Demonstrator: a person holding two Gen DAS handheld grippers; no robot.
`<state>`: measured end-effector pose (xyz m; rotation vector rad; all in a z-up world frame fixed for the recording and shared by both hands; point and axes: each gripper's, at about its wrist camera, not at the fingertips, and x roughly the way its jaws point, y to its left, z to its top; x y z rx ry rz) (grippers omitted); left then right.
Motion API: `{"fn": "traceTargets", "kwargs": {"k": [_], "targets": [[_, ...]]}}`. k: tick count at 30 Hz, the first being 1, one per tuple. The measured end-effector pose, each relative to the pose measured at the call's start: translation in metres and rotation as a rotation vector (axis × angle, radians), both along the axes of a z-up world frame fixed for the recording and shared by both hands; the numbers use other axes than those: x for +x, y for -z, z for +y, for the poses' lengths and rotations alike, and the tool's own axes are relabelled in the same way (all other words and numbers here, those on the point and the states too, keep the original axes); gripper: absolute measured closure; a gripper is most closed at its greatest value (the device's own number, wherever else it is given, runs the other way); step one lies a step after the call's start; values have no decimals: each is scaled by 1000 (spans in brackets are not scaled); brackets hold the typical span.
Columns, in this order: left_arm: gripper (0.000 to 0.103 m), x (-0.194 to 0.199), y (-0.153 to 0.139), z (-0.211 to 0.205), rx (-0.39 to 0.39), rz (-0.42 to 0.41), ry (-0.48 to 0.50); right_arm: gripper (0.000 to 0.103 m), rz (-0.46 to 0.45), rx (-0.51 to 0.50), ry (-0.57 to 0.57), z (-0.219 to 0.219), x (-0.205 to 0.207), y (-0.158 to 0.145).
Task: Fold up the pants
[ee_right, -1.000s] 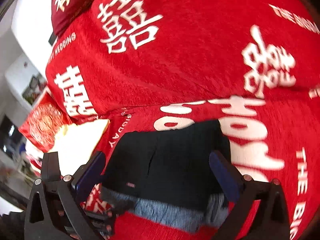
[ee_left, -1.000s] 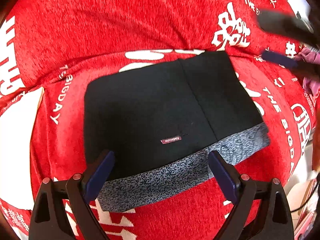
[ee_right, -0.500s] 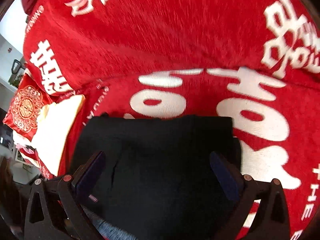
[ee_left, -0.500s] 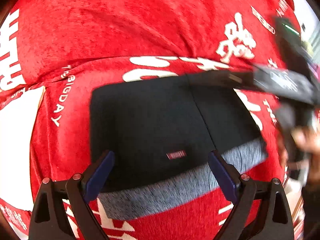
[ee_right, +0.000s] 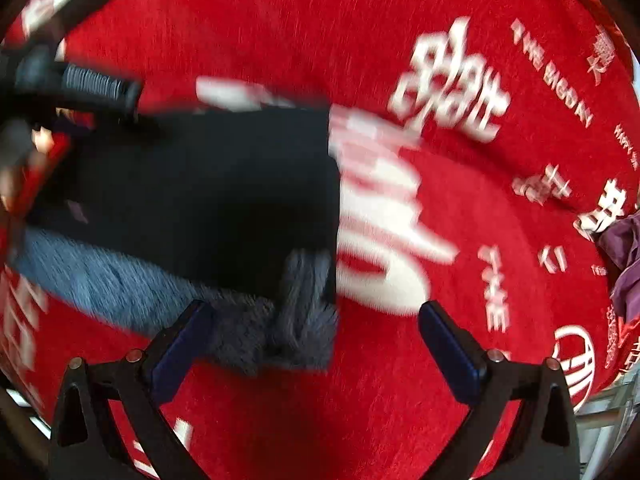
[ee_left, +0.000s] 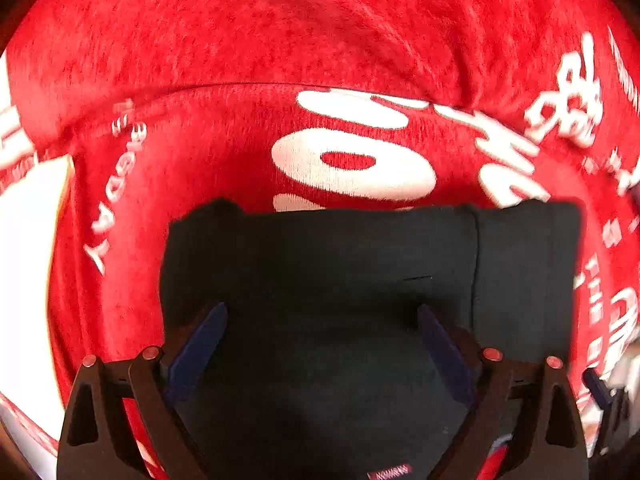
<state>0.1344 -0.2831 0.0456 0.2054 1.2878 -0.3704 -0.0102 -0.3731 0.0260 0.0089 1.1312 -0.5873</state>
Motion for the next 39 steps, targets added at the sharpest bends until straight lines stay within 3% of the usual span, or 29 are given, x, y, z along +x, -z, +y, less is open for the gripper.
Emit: {"fn": "traceTargets", "kwargs": {"k": [2, 5, 7, 11, 16, 30, 39], "targets": [[3, -11, -10, -3, 35, -45, 43, 0, -37, 61, 22, -4, -8, 3], [3, -41, -34, 9, 6, -146, 52, 0, -141, 67, -19, 8, -20, -21], [3, -67, -47, 22, -20, -204, 48, 0, -205, 123, -73, 20, -26, -34], [3, -101, -62, 44, -12, -282, 11, 0, -187, 134, -136, 42, -20, -34], [3, -126, -64, 69, 3, -303, -79, 0, -168, 135, -93, 49, -10, -23], [3, -167, -73, 73, -87, -365, -92, 0, -139, 124, -55, 58, -3, -21], [3, -171, -68, 75, -91, -311, -114, 0, -124, 121, -52, 57, 0, -20]]}}
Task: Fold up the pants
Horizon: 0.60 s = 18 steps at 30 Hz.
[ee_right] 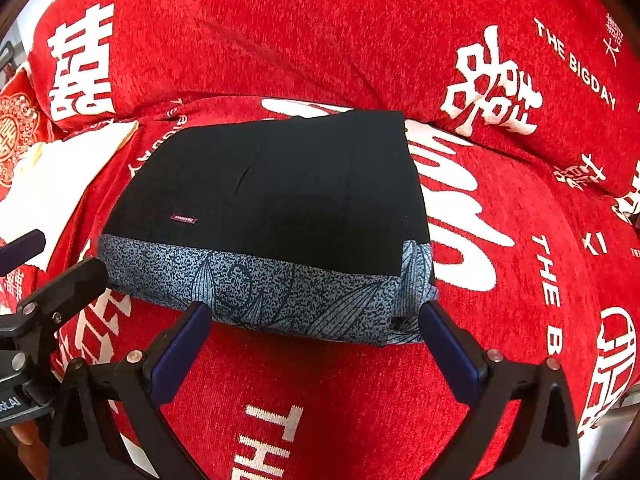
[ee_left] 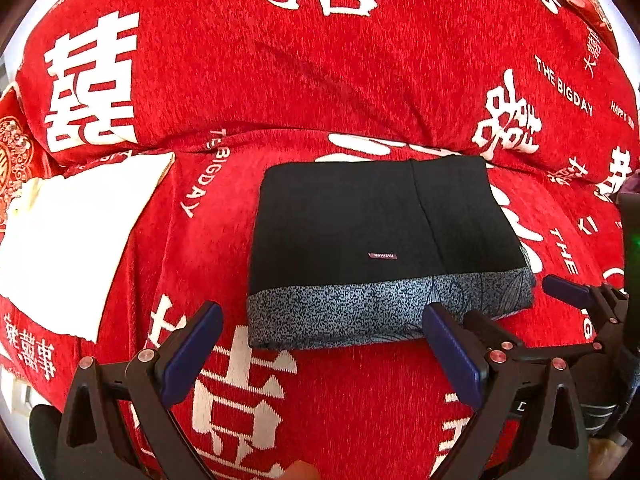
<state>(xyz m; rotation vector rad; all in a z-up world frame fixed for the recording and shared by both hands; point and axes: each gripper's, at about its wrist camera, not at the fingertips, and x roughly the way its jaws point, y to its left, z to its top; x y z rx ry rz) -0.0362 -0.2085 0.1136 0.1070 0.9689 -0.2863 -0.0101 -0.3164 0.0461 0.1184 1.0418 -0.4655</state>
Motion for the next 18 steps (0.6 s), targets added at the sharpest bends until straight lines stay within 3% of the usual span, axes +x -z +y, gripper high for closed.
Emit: {"fn": "traceTargets", "kwargs": {"k": [18], "targets": [[3, 3, 10, 0, 2, 51, -5, 0, 49, -5, -11, 1, 7, 14]]}}
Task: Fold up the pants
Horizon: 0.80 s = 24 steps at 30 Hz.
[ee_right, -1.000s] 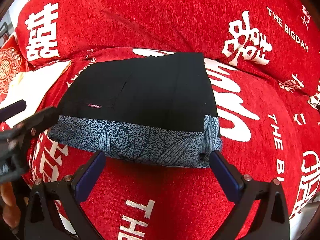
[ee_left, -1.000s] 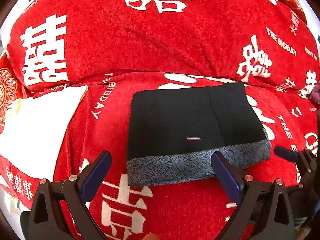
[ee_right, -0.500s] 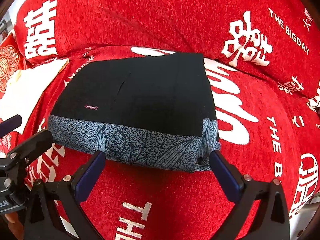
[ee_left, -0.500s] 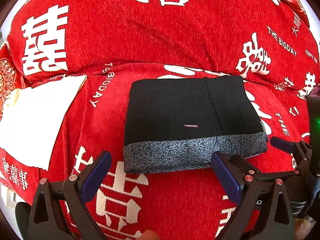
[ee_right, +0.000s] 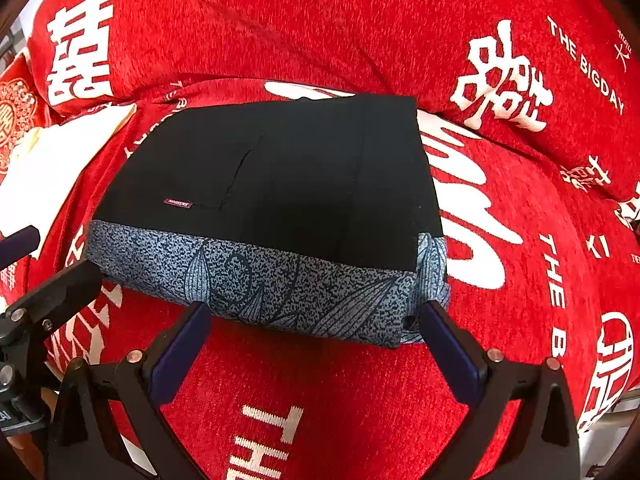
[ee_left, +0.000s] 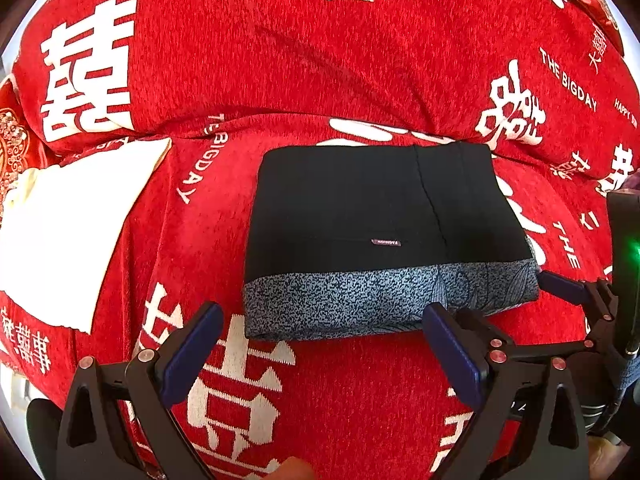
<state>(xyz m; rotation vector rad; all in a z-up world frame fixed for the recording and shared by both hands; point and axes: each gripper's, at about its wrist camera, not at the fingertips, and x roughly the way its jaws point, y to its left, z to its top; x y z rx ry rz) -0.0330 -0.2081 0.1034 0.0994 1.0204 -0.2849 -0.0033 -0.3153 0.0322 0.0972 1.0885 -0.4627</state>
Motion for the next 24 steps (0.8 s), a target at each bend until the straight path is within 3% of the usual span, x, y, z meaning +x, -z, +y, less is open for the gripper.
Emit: {"fn": "traceTargets", "kwargs": {"k": [5, 24], "targets": [[3, 2, 4, 1, -7, 30, -8, 0, 12, -7, -2, -1, 1, 3], [3, 3, 1, 2, 13, 23, -19, 0, 30, -40, -16, 1, 6, 2]]}}
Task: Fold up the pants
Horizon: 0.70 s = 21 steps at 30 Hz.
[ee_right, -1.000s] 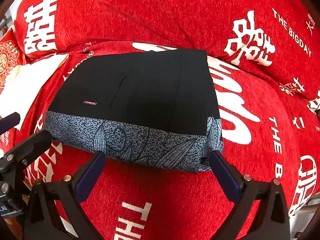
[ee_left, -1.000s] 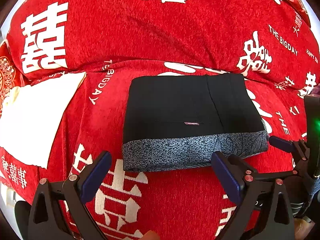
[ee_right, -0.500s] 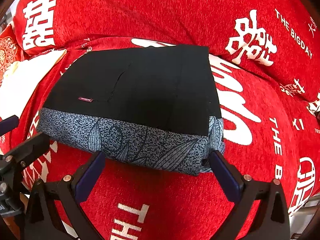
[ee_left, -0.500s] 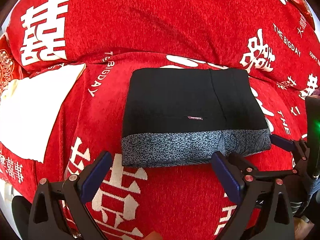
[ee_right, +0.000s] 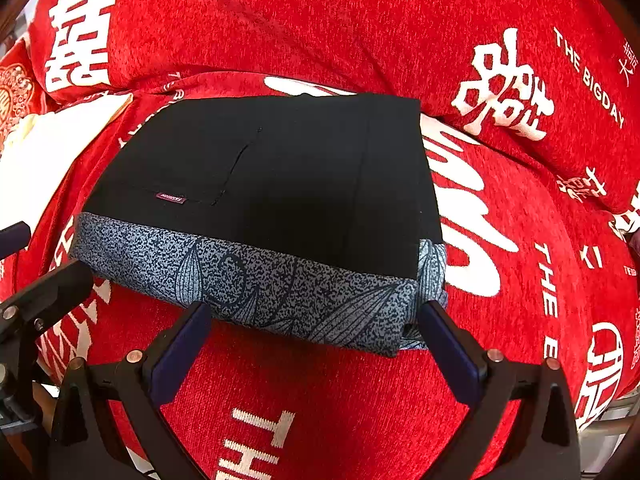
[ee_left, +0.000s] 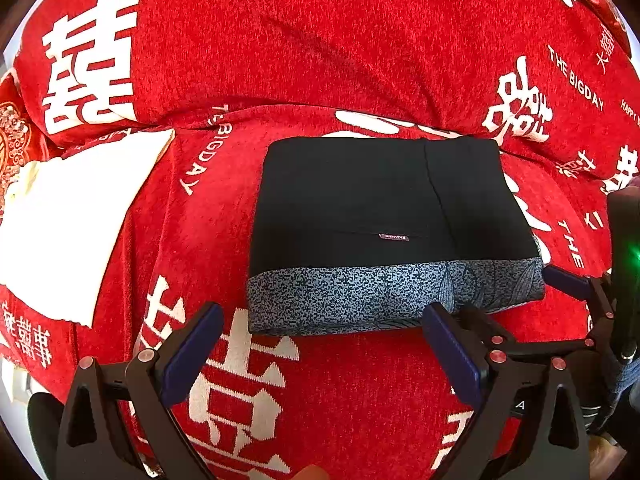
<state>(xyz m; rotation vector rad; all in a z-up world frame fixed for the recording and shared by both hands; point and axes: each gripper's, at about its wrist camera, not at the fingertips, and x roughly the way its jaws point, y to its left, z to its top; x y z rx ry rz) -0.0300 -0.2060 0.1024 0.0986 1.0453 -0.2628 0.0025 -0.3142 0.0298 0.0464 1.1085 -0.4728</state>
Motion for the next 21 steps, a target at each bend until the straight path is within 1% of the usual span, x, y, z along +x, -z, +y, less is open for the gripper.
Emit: {"fn": "traceTargets", "kwargs": {"k": [21], "targets": [[3, 1, 4, -2, 6, 12, 3, 0, 4, -14, -9, 1, 2, 2]]}}
